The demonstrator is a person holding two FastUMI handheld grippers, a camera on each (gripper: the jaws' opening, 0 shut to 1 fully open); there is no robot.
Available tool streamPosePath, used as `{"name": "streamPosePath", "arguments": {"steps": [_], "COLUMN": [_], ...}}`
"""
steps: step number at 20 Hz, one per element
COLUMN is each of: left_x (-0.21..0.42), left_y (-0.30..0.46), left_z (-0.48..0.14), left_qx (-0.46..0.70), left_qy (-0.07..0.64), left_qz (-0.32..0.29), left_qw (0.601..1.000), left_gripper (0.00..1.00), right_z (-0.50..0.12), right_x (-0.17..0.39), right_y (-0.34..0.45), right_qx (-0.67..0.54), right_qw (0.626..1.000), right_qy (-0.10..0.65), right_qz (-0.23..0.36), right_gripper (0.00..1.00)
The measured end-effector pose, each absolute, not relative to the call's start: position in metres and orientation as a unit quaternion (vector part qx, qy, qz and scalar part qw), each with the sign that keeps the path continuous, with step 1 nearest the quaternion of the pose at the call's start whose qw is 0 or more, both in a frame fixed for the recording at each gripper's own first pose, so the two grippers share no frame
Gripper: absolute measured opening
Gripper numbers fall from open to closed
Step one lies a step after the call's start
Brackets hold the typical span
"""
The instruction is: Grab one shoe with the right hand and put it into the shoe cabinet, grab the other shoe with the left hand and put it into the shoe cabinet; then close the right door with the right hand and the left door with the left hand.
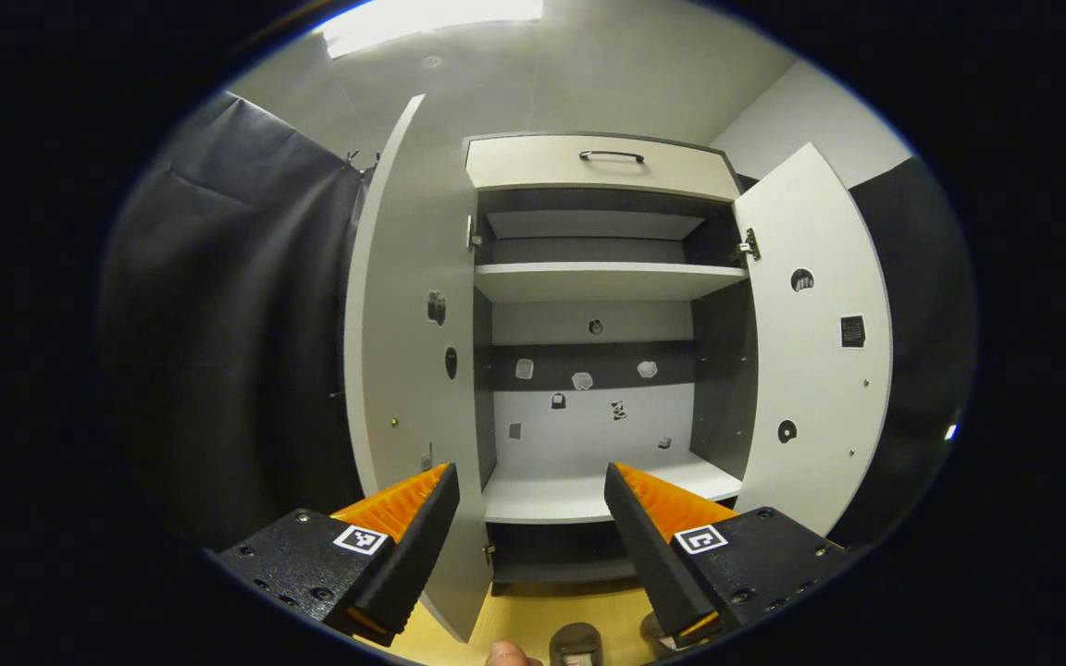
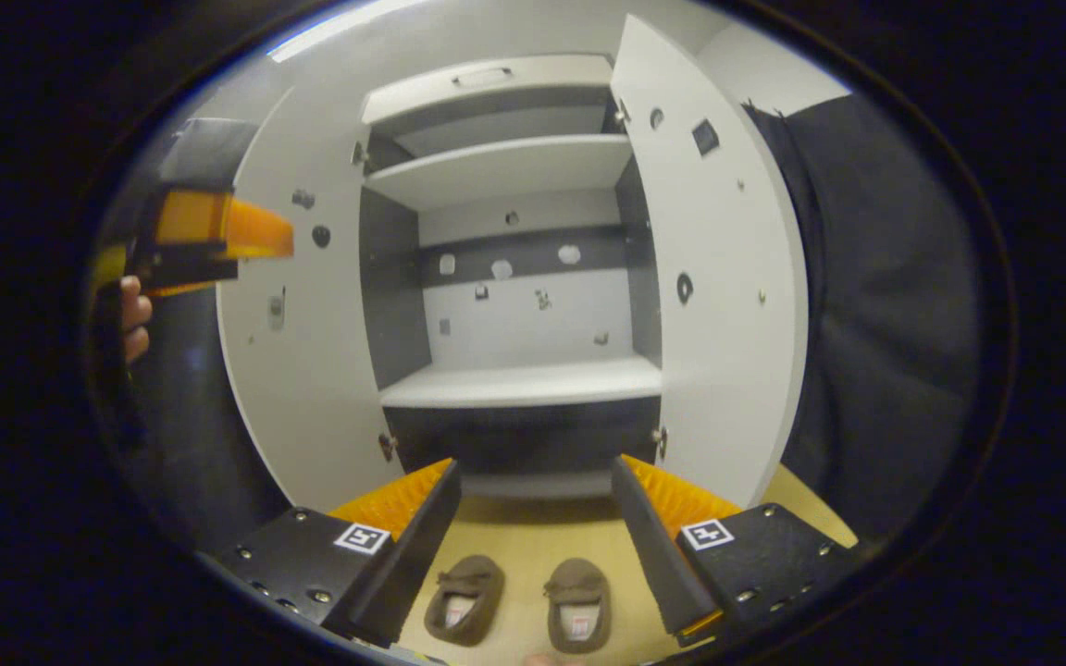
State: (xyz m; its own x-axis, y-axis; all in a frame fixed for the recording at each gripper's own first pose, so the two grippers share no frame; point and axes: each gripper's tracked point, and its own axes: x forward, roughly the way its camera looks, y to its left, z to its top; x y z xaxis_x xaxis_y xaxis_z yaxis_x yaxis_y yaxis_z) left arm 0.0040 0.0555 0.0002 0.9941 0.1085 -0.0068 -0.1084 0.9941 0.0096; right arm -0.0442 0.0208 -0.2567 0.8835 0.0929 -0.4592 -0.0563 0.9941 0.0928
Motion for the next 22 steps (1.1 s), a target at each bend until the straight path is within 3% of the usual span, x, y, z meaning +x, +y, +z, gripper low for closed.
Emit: {"name": "streamPosePath", "arguments": {"steps": [7,10,11,12,13,14,18,19,21,22], "left_x": [-0.006,-0.012,-0.014,-0.015,-0.016,-0.018,-0.029,-0.034,-0.042,-0.045], "left_y": [0.09,0.105,0.11,0.114,0.118,0.122,0.136,0.14,0.147,0.149], "left_z": [-0.004,-0.008,-0.009,-0.011,-0.013,-0.016,-0.024,-0.026,-0.028,-0.031], "left_qx": [0.01,0.012,0.011,0.01,0.008,0.008,0.018,0.02,0.023,0.026], "left_qy": [0.006,0.01,0.01,0.01,0.011,0.013,0.022,0.021,0.02,0.023], "left_qz": [0.102,0.125,0.132,0.139,0.145,0.151,0.165,0.17,0.18,0.184], "left_qw": [0.995,0.992,0.991,0.99,0.989,0.988,0.986,0.985,0.983,0.982], "left_gripper": [0.96,0.96,0.96,0.97,0.94,0.96,0.97,0.97,0.94,0.96], "right_z": [-0.413,-0.466,-0.478,-0.492,-0.502,-0.51,-0.537,-0.542,-0.552,-0.557], "right_x": [-0.091,-0.106,-0.107,-0.109,-0.108,-0.105,-0.09,-0.087,-0.078,-0.075], "right_y": [0.023,0.026,0.027,0.028,0.029,0.03,0.031,0.031,0.032,0.031], "right_qx": [0.031,0.028,0.025,0.022,0.022,0.022,0.005,0.004,-0.006,-0.011], "right_qw": [0.921,0.899,0.893,0.888,0.883,0.882,0.876,0.874,0.873,0.872], "right_qy": [0.384,0.434,0.446,0.457,0.466,0.469,0.48,0.483,0.486,0.488], "right_qz": [0.048,0.05,0.051,0.051,0.05,0.047,0.041,0.041,0.037,0.036], "right_gripper": [1.0,0.9,0.8,0.87,0.87,0.8,0.83,0.75,0.75,0.64]}}
